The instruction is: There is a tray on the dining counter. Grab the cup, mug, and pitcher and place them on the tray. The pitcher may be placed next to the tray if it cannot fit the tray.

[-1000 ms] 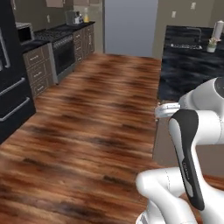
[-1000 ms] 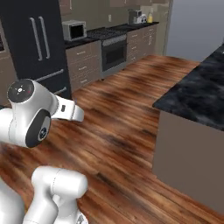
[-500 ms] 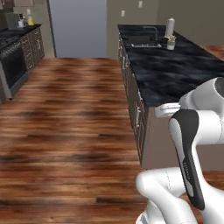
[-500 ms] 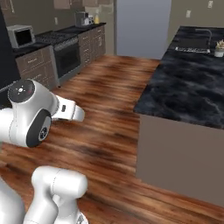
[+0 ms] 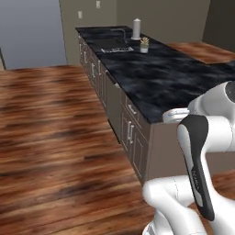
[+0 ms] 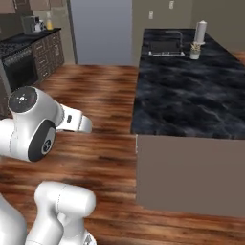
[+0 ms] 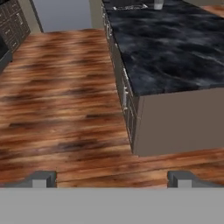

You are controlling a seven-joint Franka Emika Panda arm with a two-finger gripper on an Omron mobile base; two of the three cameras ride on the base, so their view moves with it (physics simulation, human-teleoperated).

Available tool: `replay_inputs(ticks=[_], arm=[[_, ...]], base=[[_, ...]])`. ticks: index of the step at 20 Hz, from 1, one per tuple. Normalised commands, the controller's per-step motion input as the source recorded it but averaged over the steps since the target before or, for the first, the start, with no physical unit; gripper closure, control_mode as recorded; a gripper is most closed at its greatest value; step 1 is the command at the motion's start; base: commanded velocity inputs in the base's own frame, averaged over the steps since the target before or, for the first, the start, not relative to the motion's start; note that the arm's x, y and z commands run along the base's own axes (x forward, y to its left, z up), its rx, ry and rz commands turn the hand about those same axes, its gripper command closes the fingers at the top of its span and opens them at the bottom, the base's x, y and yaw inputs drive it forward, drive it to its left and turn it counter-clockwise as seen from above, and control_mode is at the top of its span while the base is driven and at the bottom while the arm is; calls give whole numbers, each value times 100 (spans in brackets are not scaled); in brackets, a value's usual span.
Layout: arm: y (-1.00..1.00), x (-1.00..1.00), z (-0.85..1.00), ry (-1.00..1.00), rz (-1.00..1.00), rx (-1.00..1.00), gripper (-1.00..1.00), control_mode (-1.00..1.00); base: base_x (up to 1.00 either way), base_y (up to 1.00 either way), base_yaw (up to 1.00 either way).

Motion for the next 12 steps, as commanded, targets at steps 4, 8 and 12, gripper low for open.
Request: replay_inputs(ticks=[4,8,12], arm=[[0,0,0,0,0,0,-100,100],[0,0,0,0,0,0,-100,100],[0,0,0,0,0,0,-100,100]], base=[[53,74,-32],[44,88,-3],[39,77,0]])
